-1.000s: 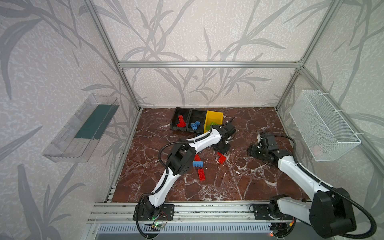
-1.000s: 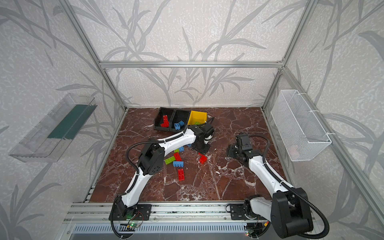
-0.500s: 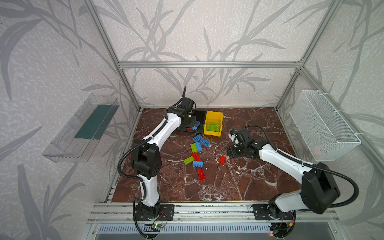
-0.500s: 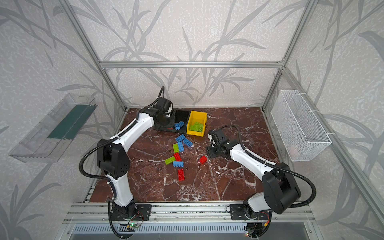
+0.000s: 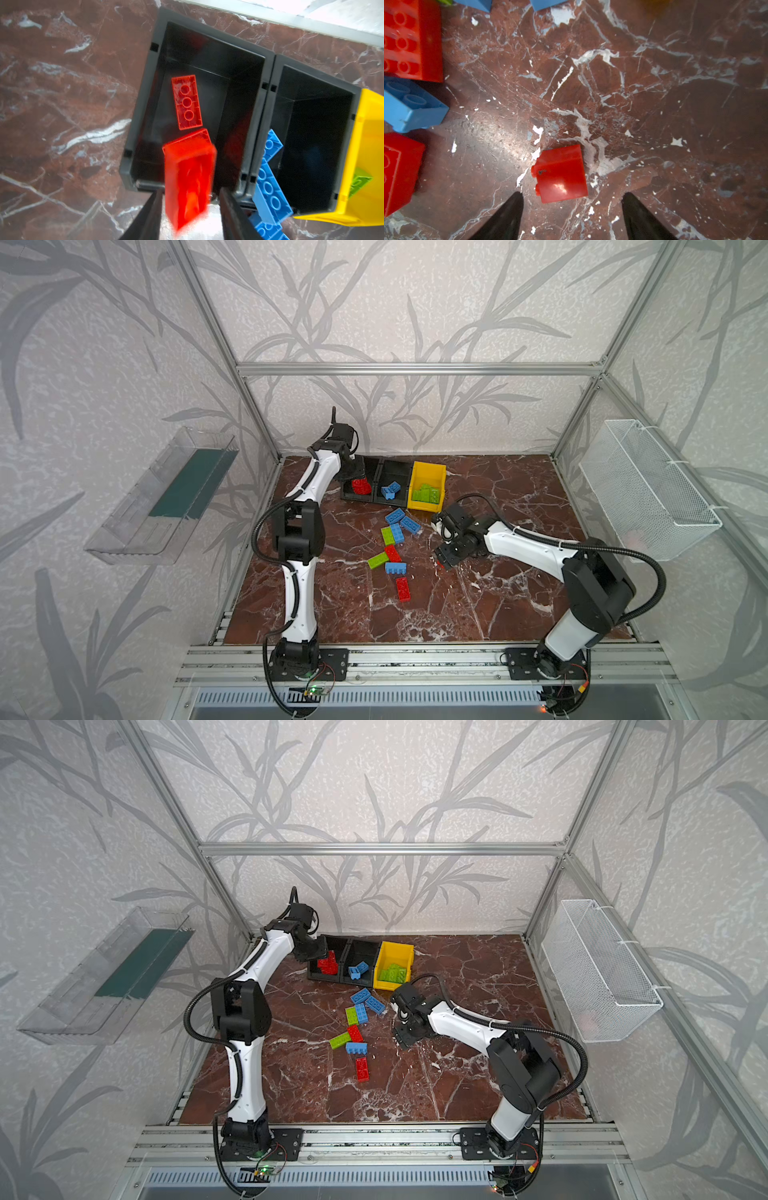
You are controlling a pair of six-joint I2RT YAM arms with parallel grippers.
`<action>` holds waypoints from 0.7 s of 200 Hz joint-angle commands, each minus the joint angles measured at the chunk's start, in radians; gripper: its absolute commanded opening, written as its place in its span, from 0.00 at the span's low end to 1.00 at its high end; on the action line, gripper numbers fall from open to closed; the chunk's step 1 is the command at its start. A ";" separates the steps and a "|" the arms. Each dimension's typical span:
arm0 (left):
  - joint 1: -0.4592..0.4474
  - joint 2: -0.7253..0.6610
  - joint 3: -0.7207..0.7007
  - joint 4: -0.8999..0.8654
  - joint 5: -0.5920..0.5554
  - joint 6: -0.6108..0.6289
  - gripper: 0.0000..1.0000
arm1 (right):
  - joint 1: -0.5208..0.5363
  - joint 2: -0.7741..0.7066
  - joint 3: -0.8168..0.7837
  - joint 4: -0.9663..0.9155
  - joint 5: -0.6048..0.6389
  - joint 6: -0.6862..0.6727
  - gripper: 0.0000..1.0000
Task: Sort the legos into containers by color
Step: Place the lego in the container, then pick up the lego from the center of the table.
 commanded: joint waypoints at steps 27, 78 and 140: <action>-0.003 0.024 0.074 -0.078 0.042 0.006 0.80 | 0.015 0.010 0.016 -0.043 0.034 0.015 0.77; -0.082 -0.275 -0.263 0.095 0.026 0.031 0.83 | -0.033 -0.099 -0.043 0.038 -0.060 0.102 0.78; -0.410 -0.463 -0.560 0.181 -0.003 0.067 0.86 | -0.295 -0.244 -0.195 0.152 -0.182 0.266 0.76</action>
